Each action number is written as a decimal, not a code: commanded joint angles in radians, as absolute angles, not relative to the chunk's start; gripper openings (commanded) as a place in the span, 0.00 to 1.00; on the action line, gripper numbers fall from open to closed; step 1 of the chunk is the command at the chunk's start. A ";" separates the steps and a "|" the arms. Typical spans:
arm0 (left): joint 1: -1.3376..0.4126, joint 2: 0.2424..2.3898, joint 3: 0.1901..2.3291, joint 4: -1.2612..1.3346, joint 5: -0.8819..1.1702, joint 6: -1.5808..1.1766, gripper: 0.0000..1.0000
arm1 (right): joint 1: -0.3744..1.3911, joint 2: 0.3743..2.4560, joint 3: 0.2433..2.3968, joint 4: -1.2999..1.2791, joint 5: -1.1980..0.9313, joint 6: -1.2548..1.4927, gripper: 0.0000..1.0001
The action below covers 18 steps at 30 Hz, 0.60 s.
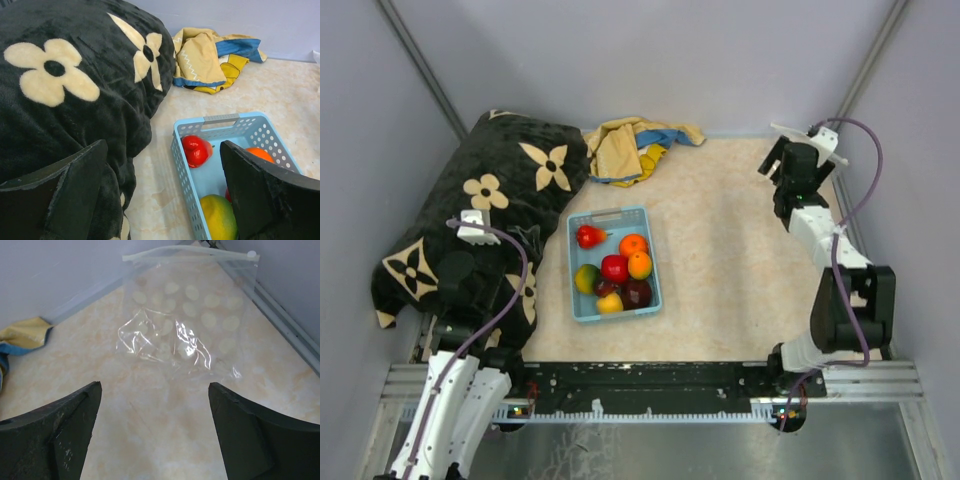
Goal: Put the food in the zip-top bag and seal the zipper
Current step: Pick up the zipper food storage bag at the corner of the board.
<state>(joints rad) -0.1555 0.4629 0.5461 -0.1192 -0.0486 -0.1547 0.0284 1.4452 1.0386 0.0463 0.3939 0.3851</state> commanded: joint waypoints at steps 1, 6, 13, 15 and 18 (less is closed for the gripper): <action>-0.158 0.488 0.543 -0.096 -0.066 -0.125 1.00 | -0.017 1.595 1.214 0.113 0.413 0.357 0.88; -0.158 0.510 0.550 -0.100 -0.082 -0.114 1.00 | -0.042 1.819 1.385 0.044 0.430 0.308 0.88; -0.158 0.523 0.548 -0.095 -0.070 -0.129 1.00 | -0.065 2.037 1.529 0.002 0.399 0.270 0.86; -0.158 0.530 0.548 -0.095 -0.068 -0.135 1.00 | -0.067 2.092 1.574 -0.019 0.380 0.252 0.85; -0.157 0.537 0.548 -0.093 -0.063 -0.137 1.00 | -0.075 2.166 1.646 -0.070 0.349 0.234 0.80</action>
